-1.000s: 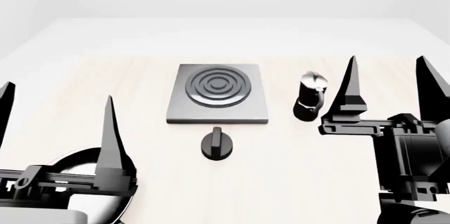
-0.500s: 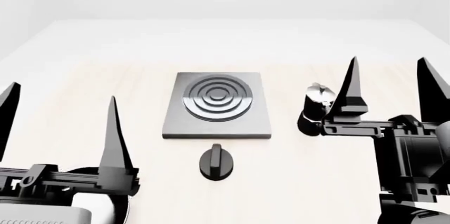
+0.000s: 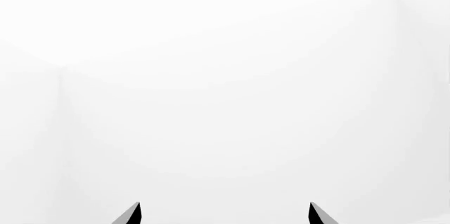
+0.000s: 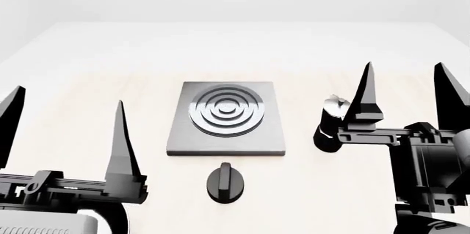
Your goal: Turn on the stove and put the moka pot on it.
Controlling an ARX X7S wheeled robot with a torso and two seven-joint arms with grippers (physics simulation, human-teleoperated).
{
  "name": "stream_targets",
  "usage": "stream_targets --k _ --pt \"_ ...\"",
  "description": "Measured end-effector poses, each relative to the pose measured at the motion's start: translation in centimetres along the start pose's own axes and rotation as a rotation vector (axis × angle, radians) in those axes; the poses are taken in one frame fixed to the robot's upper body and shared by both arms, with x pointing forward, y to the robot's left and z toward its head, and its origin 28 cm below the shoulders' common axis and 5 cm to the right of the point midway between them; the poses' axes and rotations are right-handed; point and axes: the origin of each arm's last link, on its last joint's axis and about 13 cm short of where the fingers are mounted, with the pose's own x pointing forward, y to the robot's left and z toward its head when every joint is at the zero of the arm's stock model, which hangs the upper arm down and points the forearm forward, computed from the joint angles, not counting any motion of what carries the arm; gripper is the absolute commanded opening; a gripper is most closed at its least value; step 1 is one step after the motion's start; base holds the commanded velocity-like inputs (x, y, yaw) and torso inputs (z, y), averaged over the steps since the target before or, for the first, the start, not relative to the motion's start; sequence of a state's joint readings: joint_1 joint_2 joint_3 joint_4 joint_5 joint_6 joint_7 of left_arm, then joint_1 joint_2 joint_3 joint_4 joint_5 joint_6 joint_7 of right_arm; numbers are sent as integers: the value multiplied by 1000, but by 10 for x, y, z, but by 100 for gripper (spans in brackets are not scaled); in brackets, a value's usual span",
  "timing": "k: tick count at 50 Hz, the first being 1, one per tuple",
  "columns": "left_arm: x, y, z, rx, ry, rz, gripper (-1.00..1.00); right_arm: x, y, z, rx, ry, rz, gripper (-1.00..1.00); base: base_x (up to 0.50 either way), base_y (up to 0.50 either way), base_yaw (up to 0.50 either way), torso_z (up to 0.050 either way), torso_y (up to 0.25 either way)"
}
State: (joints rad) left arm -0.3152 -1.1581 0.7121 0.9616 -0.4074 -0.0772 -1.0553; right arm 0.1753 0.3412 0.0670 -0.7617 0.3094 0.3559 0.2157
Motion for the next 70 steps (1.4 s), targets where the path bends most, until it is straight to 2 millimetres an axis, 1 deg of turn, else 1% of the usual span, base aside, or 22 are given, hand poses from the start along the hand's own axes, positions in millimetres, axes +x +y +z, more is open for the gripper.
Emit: stream_targets --k 15,26,38,57,70 --pt "1 -1 -1 -8 15 -8 100 -1 0 2 13 -16 10 100 0 0 0 0 0" --pt "4 1 -11 -39 94 -26 100 -1 1 4 16 -25 14 100 0 0 0 0 0" --pt "4 -2 -34 -107 243 -65 100 -1 1 7 17 -32 17 100 0 0 0 0 0" --pt "-2 -12 -73 -211 474 -155 100 0 1 7 17 -35 20 100 0 0 0 0 0" --pt "-9 -19 -91 -273 582 -210 100 0 2 7 17 -34 22 100 0 0 0 0 0"
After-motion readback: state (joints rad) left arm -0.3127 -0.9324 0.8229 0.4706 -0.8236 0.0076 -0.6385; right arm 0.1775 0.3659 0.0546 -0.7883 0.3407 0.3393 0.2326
